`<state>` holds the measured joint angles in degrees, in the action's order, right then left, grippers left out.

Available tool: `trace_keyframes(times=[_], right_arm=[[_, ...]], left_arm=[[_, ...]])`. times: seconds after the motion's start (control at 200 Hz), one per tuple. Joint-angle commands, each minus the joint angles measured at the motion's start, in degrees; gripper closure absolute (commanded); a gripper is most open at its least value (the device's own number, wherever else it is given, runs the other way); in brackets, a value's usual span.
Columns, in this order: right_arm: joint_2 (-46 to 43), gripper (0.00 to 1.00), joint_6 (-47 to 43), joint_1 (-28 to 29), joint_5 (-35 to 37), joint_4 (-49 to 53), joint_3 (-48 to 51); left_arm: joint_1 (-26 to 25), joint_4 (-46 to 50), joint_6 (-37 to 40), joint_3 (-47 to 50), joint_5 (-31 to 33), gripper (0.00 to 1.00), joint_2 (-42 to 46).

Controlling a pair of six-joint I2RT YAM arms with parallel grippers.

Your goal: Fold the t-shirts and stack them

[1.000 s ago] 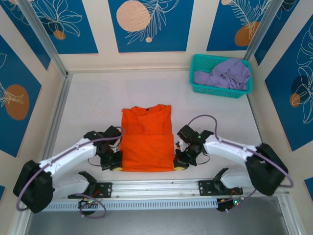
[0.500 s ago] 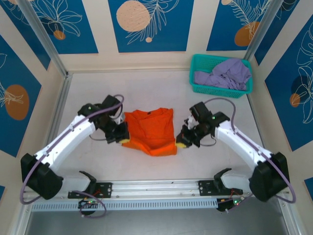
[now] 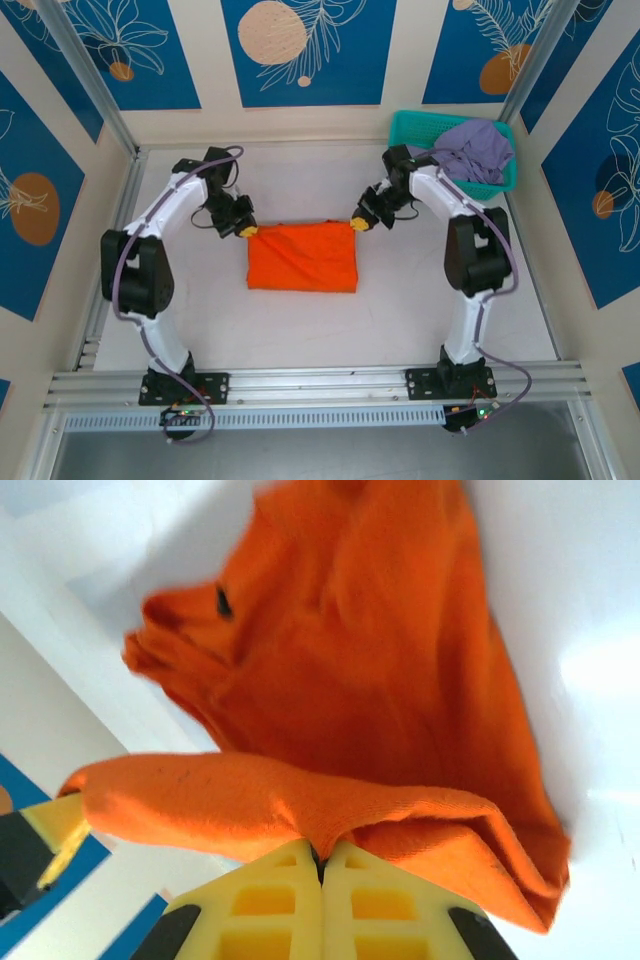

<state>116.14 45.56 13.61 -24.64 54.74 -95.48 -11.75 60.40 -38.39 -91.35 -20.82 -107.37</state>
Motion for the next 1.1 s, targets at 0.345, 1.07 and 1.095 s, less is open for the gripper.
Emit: trace_keyframes(times=[0.345, 1.07, 1.095], right_arm=[[12.2, 0.33, 4.2, -3.0, 3.9, 6.0, -17.3], [-4.0, 0.71, 11.8, 14.8, 1.0, -23.6, 26.8], [-3.5, 0.71, 11.1, 15.0, 1.2, -23.1, 27.4]], left_arm=[[3.7, 6.3, 2.7, -32.8, 2.8, 0.17, -22.8], [-12.7, -14.7, 6.5, 10.1, 6.3, 0.56, -6.9], [-12.6, -15.6, 6.9, 12.3, 6.6, 0.56, -6.7]])
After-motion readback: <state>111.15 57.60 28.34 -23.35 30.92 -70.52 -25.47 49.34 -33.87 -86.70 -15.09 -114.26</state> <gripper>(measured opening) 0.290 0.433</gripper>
